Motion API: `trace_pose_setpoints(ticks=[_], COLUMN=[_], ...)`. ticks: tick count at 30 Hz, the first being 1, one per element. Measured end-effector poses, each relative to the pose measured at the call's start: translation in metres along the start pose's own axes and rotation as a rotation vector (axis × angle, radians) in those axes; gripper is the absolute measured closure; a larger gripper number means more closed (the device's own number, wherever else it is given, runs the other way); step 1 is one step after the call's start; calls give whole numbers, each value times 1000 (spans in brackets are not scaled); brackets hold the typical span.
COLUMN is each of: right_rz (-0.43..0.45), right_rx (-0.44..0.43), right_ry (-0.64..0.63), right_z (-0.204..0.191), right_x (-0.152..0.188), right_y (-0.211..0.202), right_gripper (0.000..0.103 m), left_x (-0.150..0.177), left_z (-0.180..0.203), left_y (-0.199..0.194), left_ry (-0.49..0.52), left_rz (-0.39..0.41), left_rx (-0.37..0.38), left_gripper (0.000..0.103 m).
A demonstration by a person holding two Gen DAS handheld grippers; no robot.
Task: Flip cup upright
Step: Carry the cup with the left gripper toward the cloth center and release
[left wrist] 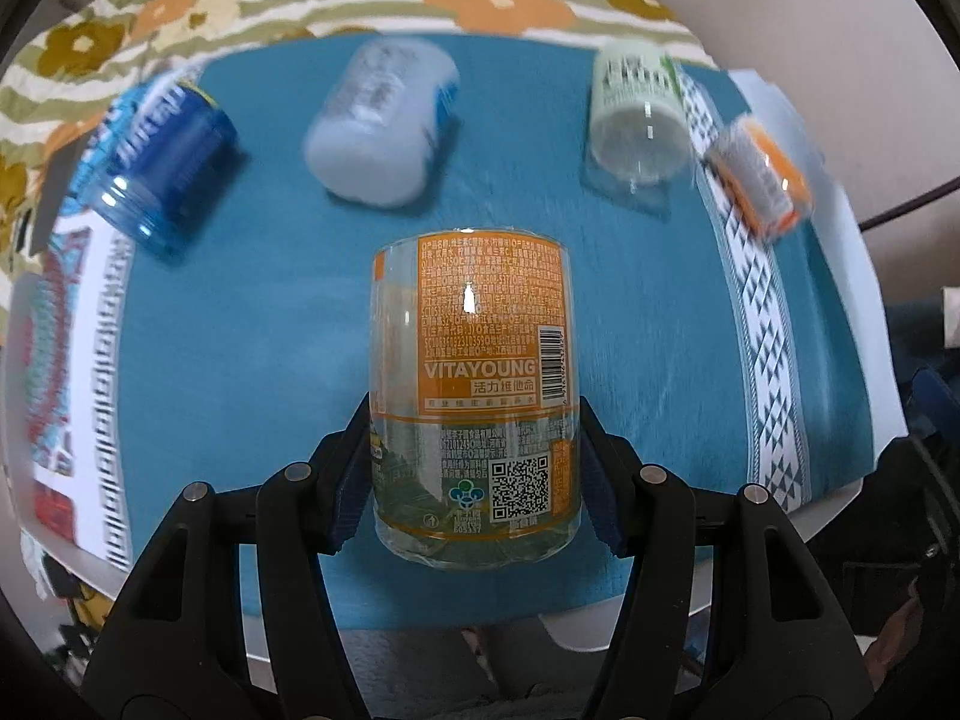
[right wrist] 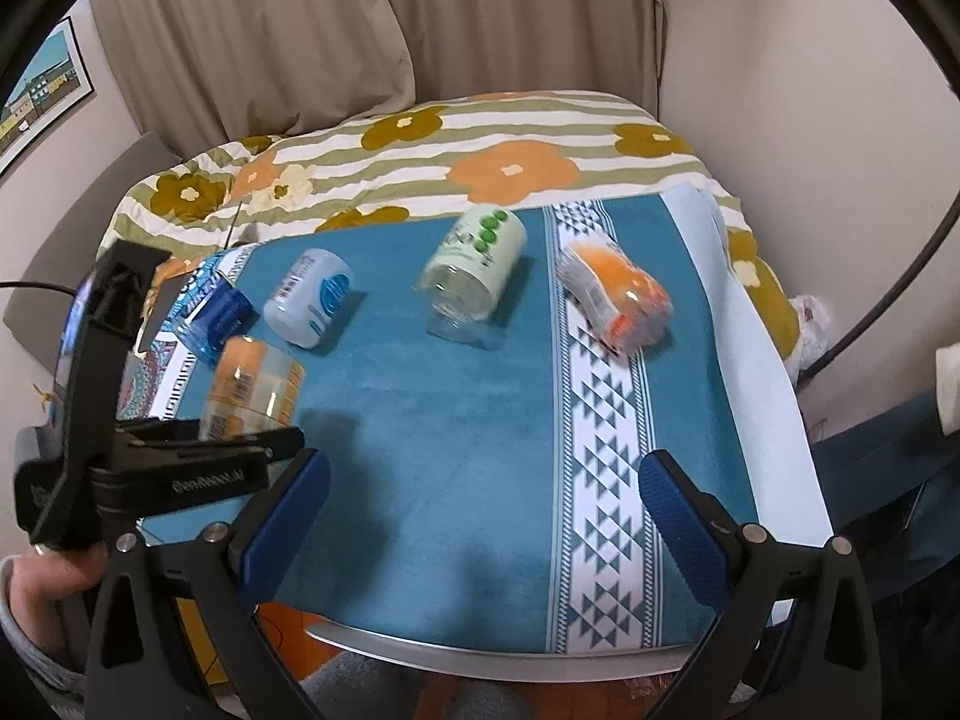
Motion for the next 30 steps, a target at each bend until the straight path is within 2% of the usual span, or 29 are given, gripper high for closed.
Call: trace_pose_setpoints(ticks=[5,12,13,14,16,25,30], right_rz=[-19,-25,-25,-25,-24,-11,-6], right_rx=[-4,-9,-10,-10,-12,-19,-50], right_ry=[15,14,16,18,21,17,-6], right_z=[14,18,19,20,21,21,17], right_x=[9,12,12,11,11,9,1], right_y=[10,14,15,15,15,8,-2], right_gripper=[0,0,0,0,0,0,0], left_x=[8,9,9,9,8,7,12], left_z=[5,9,9,8,6,-3,-14], left_y=[23,30,30,30,28,1,-40], left_ry=[4,19,21,23,19,6,-36], left_rz=[-31,-37,-38,-37,-21,31,99], left_rx=[-15,-39,-45,-53,-56,-75,-106], left_gripper=[39,37,27,9,0,0,0])
Point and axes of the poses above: each gripper's, at about its wrist camera, not at the fingertips, and y roughly the way its jaws point, z to its right, x to its underside, the point moved 5 cm from there along y, roughly the way its jaws point, and after that the axes turned 4 degrees about y, right-handed, at the moved point
